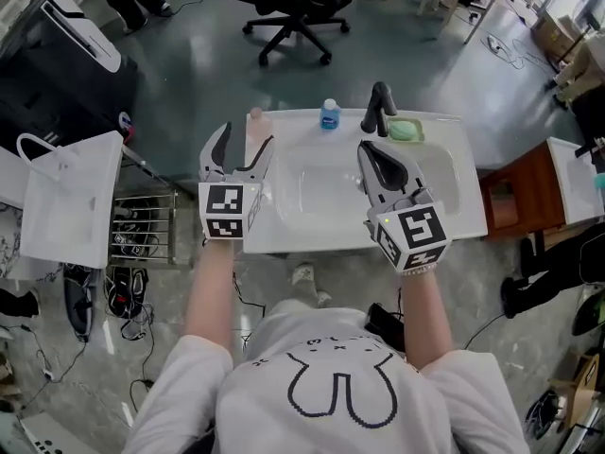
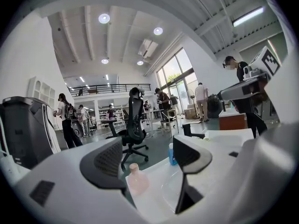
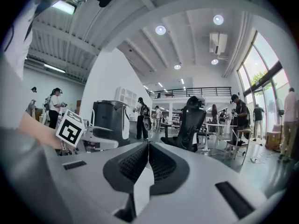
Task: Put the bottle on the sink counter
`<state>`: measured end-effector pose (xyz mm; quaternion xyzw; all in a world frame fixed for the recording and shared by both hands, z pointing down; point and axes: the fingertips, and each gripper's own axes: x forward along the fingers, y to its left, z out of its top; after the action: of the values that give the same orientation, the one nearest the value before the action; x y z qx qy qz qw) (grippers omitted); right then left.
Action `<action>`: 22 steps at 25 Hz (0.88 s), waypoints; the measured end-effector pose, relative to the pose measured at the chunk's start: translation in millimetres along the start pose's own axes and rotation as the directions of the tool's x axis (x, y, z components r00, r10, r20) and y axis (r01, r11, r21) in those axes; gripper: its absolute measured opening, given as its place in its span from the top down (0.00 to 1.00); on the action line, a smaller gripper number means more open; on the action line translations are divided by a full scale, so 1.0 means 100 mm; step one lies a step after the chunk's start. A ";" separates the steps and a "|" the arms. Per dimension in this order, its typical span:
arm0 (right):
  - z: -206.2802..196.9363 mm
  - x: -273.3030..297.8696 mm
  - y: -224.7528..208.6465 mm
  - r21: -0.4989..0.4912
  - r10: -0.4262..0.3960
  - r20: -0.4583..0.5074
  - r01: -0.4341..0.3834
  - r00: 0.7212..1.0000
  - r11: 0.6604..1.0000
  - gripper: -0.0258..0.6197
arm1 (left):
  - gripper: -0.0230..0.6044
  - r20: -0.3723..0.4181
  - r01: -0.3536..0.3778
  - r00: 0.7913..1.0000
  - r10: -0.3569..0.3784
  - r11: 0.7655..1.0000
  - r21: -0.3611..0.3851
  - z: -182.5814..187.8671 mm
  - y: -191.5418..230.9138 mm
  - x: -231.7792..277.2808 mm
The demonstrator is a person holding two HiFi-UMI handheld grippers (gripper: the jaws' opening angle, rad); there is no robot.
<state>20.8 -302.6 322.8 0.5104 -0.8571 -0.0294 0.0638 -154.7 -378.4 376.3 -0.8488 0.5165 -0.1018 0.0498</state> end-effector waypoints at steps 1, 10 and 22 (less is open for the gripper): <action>0.05 -0.02 0.00 -0.006 -0.002 0.009 0.002 1.000 1.000 0.91 | 0.43 0.010 -0.004 1.000 0.004 1.000 -0.001 0.05 -0.01 -0.04; 0.45 -0.19 -0.02 -0.053 -0.013 0.087 0.018 0.996 0.998 0.91 | 0.83 0.118 -0.043 0.992 0.039 0.999 0.033 0.57 0.03 -0.49; 0.78 -0.25 0.01 -0.123 -0.005 0.143 0.023 0.990 0.992 0.92 | 0.95 0.193 -0.099 0.977 0.092 0.995 0.026 1.02 0.19 -0.79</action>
<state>21.1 -281.4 243.3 0.5081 -0.8523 -0.1194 0.0338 -183.3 -318.9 263.3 -0.8277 0.5477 -0.0264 0.1190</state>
